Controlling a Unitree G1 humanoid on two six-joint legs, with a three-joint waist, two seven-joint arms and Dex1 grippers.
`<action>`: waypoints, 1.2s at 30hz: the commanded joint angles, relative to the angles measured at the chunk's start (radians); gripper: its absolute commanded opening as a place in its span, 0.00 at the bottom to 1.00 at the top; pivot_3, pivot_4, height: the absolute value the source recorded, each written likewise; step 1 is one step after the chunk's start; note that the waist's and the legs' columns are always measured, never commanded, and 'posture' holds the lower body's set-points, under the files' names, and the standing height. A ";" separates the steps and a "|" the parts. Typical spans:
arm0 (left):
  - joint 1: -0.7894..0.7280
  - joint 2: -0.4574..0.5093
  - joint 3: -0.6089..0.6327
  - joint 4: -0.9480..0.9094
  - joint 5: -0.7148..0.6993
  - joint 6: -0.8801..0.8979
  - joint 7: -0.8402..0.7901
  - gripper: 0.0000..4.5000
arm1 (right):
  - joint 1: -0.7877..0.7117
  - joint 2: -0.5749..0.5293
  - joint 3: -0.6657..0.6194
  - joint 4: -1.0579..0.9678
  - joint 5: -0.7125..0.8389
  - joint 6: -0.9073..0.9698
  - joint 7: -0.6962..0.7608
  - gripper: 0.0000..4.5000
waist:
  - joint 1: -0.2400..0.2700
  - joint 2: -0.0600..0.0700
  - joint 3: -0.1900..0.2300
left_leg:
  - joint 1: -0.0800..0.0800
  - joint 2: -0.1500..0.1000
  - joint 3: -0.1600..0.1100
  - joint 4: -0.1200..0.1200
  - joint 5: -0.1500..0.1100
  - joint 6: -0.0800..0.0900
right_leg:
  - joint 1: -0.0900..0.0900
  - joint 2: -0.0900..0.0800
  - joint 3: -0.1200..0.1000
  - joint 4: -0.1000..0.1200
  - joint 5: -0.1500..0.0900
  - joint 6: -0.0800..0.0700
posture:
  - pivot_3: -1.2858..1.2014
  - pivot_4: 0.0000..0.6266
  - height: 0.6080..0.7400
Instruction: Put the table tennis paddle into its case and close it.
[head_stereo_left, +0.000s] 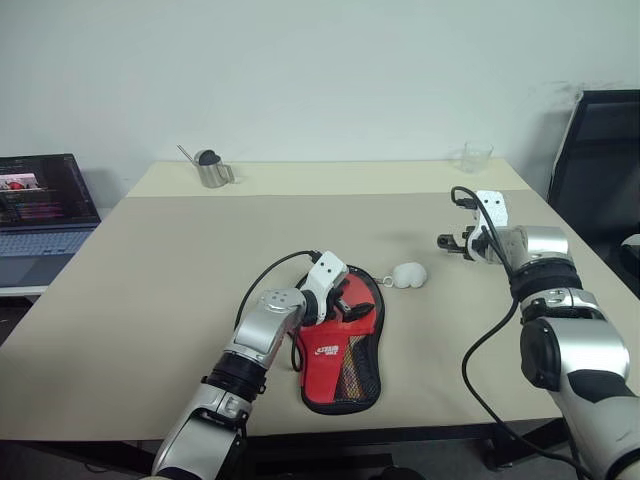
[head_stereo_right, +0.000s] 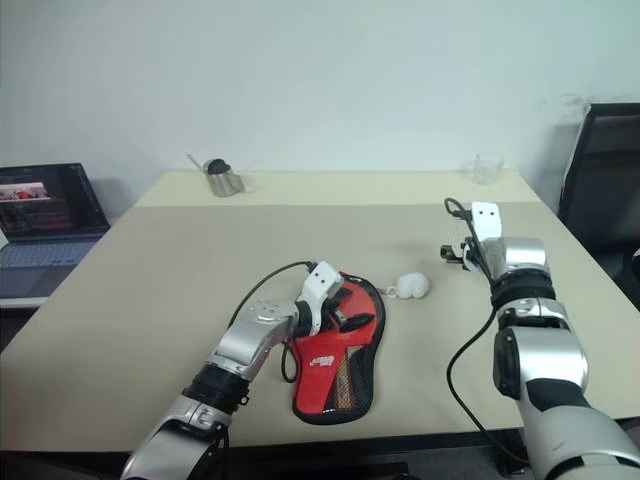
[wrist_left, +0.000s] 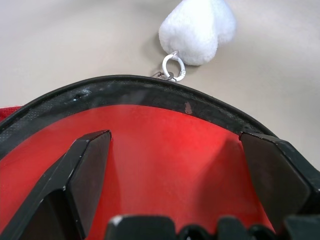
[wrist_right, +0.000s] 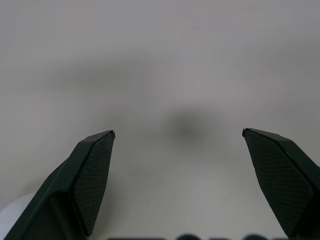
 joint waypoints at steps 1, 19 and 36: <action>0.060 0.019 -0.017 0.054 0.035 0.018 0.011 0.99 | 0.007 0.017 -0.057 -0.107 0.071 0.089 -0.006 1.00 | -0.002 0.000 0.000 | 0.000 0.000 0.000 0.000 0.000 0.000 | 0.000 0.000 0.000 0.000 0.000 0.000 | 0.52 0.24 1.00; 0.075 0.020 -0.005 0.015 0.026 0.020 0.007 0.99 | 0.195 0.185 0.036 -0.467 0.153 0.323 0.005 1.00 | -0.007 0.001 -0.001 | 0.001 0.001 0.000 -0.003 0.000 0.000 | 0.000 0.001 0.001 -0.001 0.000 0.000 | 0.52 0.24 1.00; 0.084 0.010 -0.001 0.007 0.025 0.015 0.006 1.00 | 0.212 0.181 0.040 -0.494 0.151 0.297 -0.019 0.19 | -0.009 0.001 -0.001 | 0.001 0.001 0.000 -0.003 0.000 0.000 | -0.001 0.001 0.001 -0.002 0.000 0.000 | 0.52 0.24 1.00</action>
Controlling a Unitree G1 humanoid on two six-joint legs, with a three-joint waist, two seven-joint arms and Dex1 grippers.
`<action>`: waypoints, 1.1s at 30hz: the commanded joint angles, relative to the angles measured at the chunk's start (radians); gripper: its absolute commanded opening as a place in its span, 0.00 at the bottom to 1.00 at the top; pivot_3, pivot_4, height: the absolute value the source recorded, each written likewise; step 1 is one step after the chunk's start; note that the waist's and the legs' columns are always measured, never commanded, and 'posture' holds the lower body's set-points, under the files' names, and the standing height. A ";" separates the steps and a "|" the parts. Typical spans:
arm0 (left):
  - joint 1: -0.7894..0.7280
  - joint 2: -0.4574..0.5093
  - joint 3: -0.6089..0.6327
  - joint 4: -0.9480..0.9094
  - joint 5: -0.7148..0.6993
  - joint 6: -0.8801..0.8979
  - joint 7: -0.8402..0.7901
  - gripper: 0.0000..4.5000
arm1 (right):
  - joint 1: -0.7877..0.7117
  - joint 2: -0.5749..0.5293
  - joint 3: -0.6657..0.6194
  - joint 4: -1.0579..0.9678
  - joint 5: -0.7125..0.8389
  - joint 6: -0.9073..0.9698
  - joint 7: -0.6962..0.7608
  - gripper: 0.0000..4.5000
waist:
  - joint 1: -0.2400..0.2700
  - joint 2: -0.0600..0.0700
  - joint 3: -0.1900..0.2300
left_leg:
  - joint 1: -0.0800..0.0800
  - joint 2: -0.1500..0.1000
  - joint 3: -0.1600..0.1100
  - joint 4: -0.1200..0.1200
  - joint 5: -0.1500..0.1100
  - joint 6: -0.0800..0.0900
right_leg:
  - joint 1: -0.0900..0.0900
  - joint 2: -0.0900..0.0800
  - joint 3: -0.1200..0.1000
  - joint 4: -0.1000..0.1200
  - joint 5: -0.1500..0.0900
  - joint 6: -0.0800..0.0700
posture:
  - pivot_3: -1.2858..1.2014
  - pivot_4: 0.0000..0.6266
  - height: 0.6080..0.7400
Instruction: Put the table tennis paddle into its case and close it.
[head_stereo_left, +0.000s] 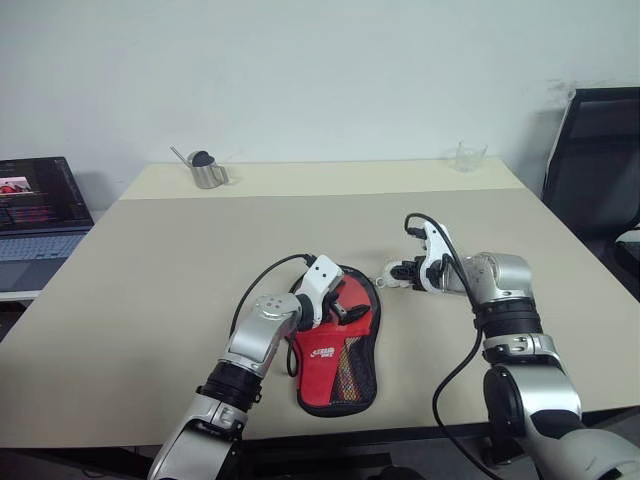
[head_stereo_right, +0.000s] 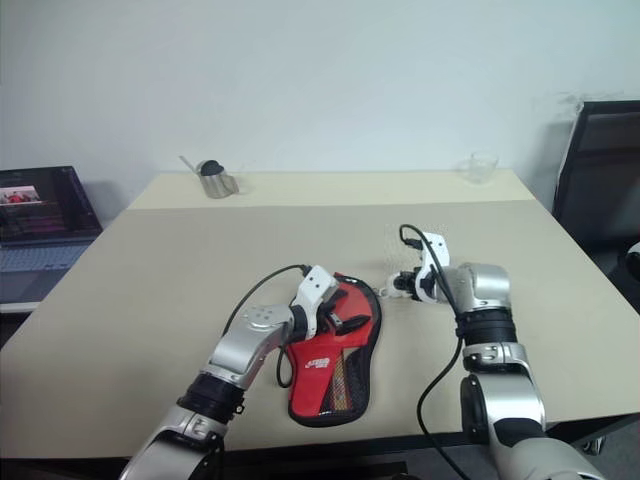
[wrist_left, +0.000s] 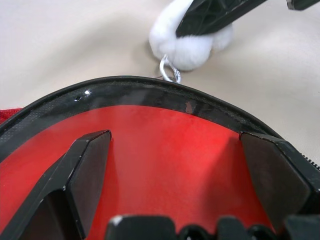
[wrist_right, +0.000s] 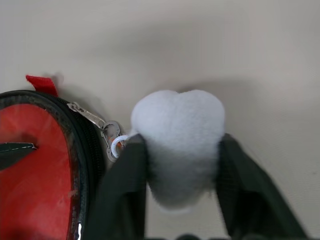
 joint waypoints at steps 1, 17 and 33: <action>0.041 0.003 -0.018 0.051 0.018 0.035 0.001 1.00 | 0.011 -0.021 0.016 -0.064 0.006 -0.006 0.027 0.14 | 0.000 0.000 0.000 | 0.000 0.000 0.000 0.000 0.000 0.000 | 0.000 0.000 0.000 0.000 0.000 0.000 | 0.52 0.24 1.00; 0.049 0.000 -0.018 0.035 0.015 0.040 -0.009 1.00 | 0.176 -0.306 0.310 -0.463 0.120 0.106 0.433 0.04 | 0.002 0.000 0.000 | -0.002 0.000 -0.001 -0.001 0.000 0.000 | -0.001 0.000 -0.002 -0.004 0.000 0.000 | 0.52 0.24 1.00; 0.056 -0.013 -0.023 0.027 0.017 0.047 -0.010 1.00 | 0.301 -0.514 0.479 -0.612 0.111 -0.085 0.672 0.04 | 0.010 -0.001 0.000 | -0.005 -0.001 -0.002 -0.001 -0.002 0.001 | -0.001 0.000 -0.004 -0.009 0.000 0.000 | 0.52 0.24 1.00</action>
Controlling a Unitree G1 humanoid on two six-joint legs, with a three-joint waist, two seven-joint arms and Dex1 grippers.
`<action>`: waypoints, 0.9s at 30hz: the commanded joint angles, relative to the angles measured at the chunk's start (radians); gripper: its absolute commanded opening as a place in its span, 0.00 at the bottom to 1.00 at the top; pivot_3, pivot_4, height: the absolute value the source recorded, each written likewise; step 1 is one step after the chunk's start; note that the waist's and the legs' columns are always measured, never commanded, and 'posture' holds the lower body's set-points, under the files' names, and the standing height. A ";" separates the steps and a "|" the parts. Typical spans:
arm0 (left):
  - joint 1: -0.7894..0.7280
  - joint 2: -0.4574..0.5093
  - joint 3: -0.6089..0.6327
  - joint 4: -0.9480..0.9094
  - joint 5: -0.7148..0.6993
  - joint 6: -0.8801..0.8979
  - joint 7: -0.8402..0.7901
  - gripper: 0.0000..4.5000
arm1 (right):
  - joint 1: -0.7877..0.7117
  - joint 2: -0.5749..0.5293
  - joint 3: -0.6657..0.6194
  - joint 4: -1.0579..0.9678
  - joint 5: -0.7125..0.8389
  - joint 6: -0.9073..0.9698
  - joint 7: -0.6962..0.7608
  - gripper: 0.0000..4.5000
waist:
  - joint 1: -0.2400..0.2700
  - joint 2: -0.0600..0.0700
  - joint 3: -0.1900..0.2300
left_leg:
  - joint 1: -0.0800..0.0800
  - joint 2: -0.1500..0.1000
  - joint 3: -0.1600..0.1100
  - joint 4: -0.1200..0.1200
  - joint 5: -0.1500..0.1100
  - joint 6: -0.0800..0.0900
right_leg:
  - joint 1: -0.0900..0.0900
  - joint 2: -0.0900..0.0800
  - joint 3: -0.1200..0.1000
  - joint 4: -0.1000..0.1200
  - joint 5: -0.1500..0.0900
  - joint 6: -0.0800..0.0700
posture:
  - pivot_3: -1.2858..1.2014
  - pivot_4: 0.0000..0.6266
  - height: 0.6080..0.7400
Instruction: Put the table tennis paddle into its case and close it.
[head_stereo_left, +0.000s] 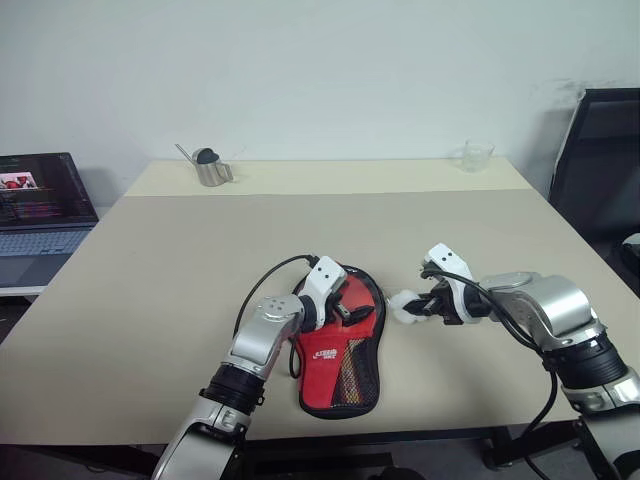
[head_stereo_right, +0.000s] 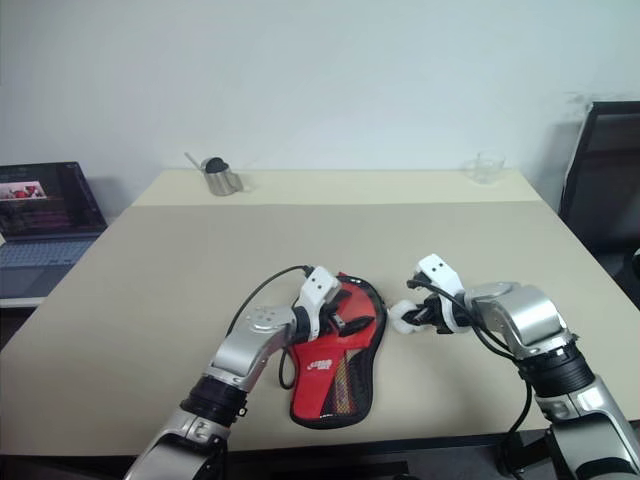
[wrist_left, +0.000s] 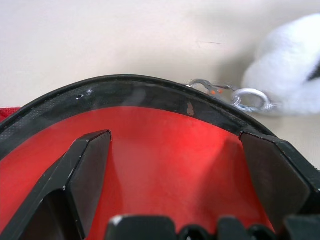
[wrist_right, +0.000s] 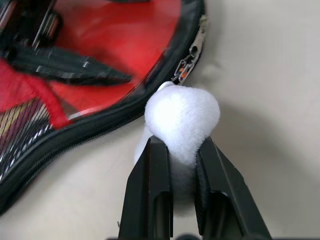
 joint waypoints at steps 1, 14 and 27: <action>0.044 0.006 -0.025 0.049 0.018 0.047 -0.001 1.00 | 0.032 -0.059 0.037 -0.070 -0.001 -0.065 0.090 0.04 | 0.001 0.000 0.000 | 0.000 0.000 0.000 0.000 0.000 0.000 | 0.000 0.000 -0.001 -0.001 0.000 0.000 | 0.52 0.24 1.00; 0.049 0.010 -0.029 0.042 0.017 0.056 -0.004 1.00 | 0.185 -0.225 0.099 -0.201 -0.061 -0.390 0.339 0.04 | 0.003 0.000 0.000 | -0.004 0.000 -0.001 0.000 -0.003 0.003 | 0.000 0.000 -0.002 -0.008 0.000 0.001 | 0.52 0.24 1.00; 0.063 0.028 -0.034 0.022 0.014 0.077 -0.014 1.00 | 0.332 -0.308 0.083 -0.334 -0.024 -0.548 0.562 0.04 | 0.001 -0.001 -0.001 | -0.003 0.000 -0.001 0.000 -0.003 0.002 | 0.001 0.000 -0.002 -0.008 0.000 0.001 | 0.52 0.24 1.00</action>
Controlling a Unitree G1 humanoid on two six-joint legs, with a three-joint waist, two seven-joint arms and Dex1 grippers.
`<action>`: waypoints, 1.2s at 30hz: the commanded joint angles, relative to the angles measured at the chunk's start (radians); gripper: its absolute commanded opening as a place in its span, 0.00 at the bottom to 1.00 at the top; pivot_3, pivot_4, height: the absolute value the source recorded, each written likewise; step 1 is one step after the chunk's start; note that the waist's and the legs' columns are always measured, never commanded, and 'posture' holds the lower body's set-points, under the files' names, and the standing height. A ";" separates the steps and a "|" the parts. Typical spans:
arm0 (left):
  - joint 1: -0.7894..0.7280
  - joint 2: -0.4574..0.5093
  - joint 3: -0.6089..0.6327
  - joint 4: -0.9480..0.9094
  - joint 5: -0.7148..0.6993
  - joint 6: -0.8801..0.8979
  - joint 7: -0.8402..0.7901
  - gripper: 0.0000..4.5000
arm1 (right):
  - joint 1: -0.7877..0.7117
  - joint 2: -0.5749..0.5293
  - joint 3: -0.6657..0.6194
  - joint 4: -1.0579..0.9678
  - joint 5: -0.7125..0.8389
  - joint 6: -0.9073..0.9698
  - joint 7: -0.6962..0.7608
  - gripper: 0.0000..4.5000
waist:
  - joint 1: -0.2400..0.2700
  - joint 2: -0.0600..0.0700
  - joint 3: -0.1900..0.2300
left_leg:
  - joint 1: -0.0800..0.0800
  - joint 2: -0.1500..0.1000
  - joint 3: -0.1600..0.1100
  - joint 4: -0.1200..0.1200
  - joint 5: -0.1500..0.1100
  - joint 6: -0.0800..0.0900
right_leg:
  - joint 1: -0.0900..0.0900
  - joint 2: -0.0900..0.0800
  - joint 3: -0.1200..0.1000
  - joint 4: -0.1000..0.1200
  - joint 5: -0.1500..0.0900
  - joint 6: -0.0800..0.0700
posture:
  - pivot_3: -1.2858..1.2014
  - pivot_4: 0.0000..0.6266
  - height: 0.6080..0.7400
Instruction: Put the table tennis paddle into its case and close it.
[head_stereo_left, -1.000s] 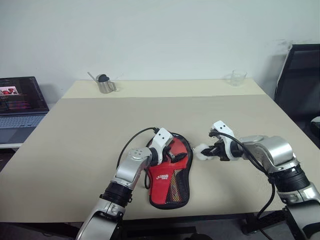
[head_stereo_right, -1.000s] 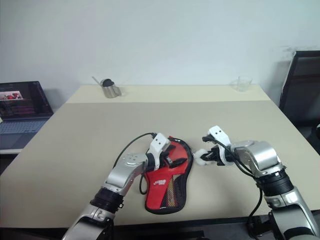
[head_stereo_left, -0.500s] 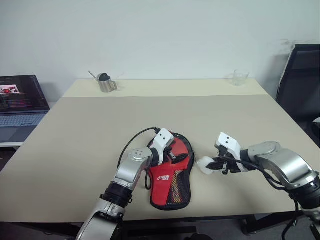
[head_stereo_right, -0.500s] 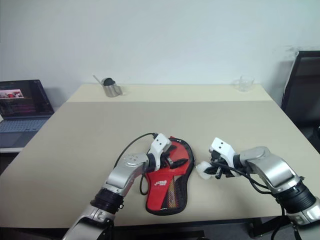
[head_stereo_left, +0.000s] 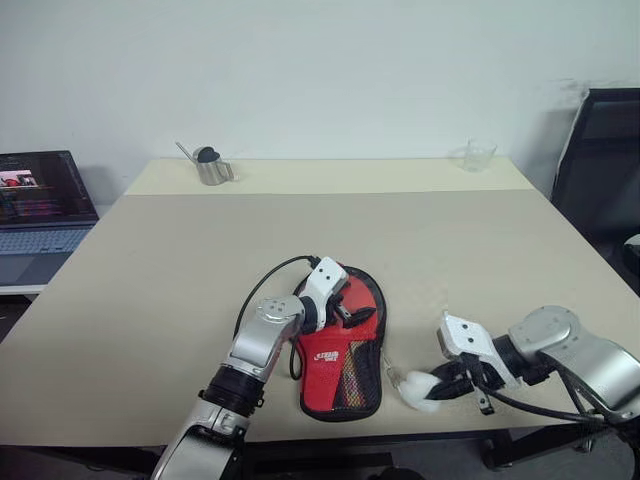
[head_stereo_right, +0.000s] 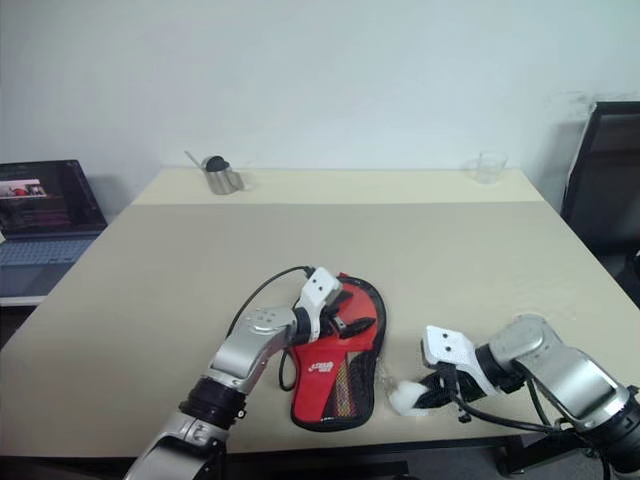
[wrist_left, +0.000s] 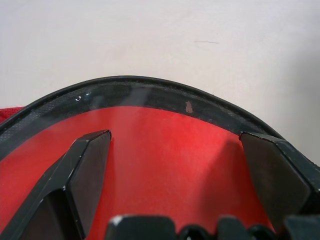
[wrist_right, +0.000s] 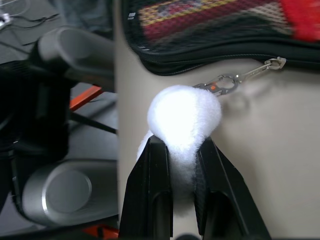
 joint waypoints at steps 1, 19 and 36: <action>0.051 0.022 -0.023 0.048 0.014 0.073 -0.011 1.00 | 0.030 -0.019 -0.018 -0.065 0.053 -0.033 0.081 0.04 | 0.000 0.000 0.000 | 0.000 0.000 0.000 0.000 0.000 0.000 | 0.000 0.000 0.000 0.000 0.000 0.000 | 0.52 0.24 1.00; 0.075 0.090 -0.028 -0.014 0.013 0.132 -0.046 1.00 | 0.056 0.027 -0.026 -0.059 0.129 -0.164 0.252 0.04 | -0.001 -0.001 0.000 | 0.014 0.000 -0.002 0.000 -0.002 -0.003 | 0.013 -0.001 0.000 -0.001 -0.005 -0.007 | 0.52 0.24 1.00; 0.070 0.089 -0.015 -0.031 0.001 0.132 -0.041 1.00 | 0.021 0.043 -0.010 -0.095 0.110 -0.064 0.173 0.39 | 0.001 -0.001 0.000 | 0.014 0.001 -0.002 0.000 -0.002 -0.003 | 0.013 -0.001 0.000 0.000 -0.003 -0.005 | 0.52 0.24 1.00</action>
